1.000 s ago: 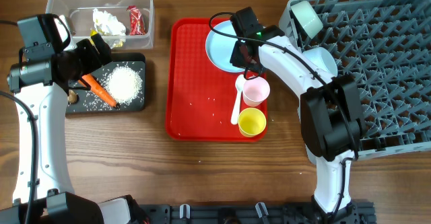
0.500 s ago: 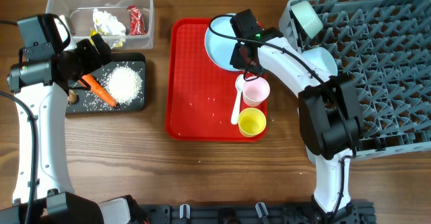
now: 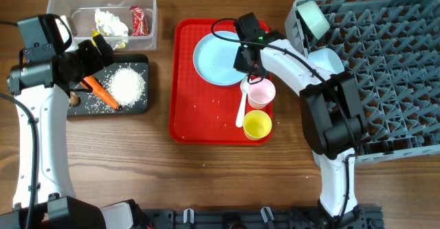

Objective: Sort waste into correct bins and load items into the dishwasher rack
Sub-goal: 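Lift the plate edge with the right gripper, tilting the plate upright, then carry the upright plate with the right gripper over the grey rack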

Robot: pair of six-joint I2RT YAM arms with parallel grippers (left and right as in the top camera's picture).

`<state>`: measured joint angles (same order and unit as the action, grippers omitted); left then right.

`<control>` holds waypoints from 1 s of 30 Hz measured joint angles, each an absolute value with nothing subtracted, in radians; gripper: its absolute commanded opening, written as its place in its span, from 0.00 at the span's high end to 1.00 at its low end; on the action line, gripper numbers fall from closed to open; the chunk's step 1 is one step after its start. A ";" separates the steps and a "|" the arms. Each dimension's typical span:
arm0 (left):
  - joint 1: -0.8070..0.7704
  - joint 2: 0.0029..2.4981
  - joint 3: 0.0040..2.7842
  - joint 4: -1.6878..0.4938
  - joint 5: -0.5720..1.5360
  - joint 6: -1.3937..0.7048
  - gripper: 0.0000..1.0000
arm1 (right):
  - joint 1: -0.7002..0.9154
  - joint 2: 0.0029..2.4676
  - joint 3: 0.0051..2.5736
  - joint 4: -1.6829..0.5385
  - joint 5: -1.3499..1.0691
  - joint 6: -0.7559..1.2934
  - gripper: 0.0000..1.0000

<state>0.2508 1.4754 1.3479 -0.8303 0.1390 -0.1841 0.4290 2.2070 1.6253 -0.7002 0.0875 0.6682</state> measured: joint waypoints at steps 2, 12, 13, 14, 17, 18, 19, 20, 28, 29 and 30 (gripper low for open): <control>0.251 1.475 1.348 -0.830 0.139 -0.184 0.00 | 0.429 2.207 1.625 -0.690 0.087 0.643 0.95; 0.251 1.475 1.348 -0.830 0.139 -0.184 0.00 | 0.424 2.207 1.628 -0.665 0.086 0.535 0.96; 0.251 1.475 1.348 -0.830 0.139 -0.184 0.00 | 0.422 2.207 1.630 -0.667 0.086 0.527 0.96; 0.251 1.475 1.348 -0.830 0.139 -0.184 0.00 | 0.419 2.207 1.636 -0.672 0.085 0.518 0.96; 0.251 1.475 1.348 -0.830 0.139 -0.184 0.00 | 0.405 2.200 1.647 -0.681 0.078 0.488 0.96; 0.251 1.475 1.348 -0.830 0.139 -0.184 0.00 | 0.401 2.193 1.647 -0.683 0.078 0.477 0.96; 0.251 1.475 1.348 -0.830 0.139 -0.184 0.00 | 0.395 2.181 1.649 -0.687 0.078 0.464 0.96; 0.251 1.475 1.348 -0.830 0.139 -0.184 0.00 | 0.390 2.168 1.649 -0.688 0.078 0.453 0.96; 0.251 1.475 1.348 -0.830 0.139 -0.184 0.00 | 0.362 1.946 1.656 -0.694 0.107 0.340 0.95; 0.251 1.475 1.348 -0.830 0.139 -0.184 0.00 | 0.362 1.922 1.656 -0.694 0.118 0.331 0.96; 0.251 1.475 1.348 -0.831 0.139 -0.184 0.00 | 0.362 1.892 1.657 -0.695 0.133 0.316 0.96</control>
